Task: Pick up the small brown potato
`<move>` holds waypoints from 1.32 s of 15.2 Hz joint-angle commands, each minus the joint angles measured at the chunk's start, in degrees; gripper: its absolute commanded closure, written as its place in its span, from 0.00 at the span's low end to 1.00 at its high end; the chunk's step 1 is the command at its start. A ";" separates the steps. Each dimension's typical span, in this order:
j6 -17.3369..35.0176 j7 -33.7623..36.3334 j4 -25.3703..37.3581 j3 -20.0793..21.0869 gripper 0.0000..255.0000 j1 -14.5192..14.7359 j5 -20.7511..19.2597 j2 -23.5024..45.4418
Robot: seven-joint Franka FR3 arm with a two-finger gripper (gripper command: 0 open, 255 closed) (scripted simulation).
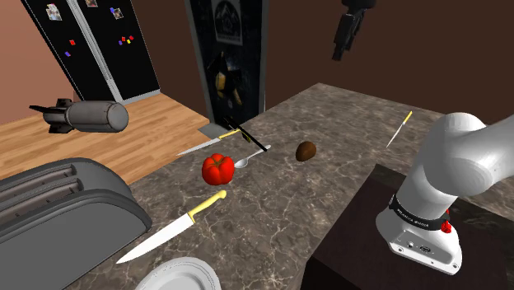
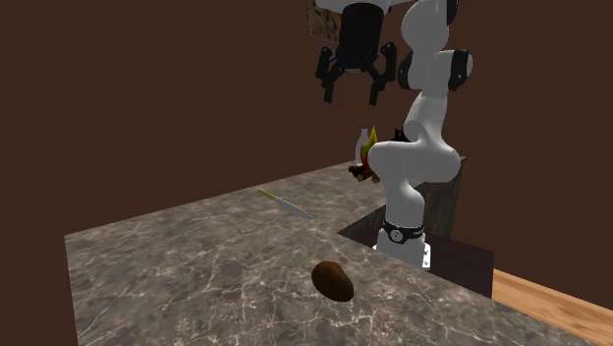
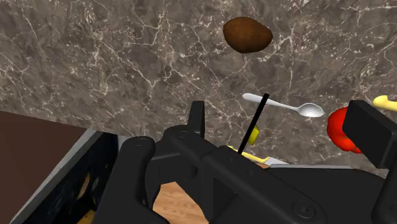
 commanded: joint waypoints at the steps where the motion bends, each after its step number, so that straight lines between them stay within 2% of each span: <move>1: 0.00 0.00 0.00 0.00 0.00 0.00 0.00 0.00; 11: 14.11 -18.79 -11.93 -3.00 0.00 7.28 -6.02 8.24; 20: 29.02 -33.68 -20.60 -5.18 0.00 12.02 -12.98 19.24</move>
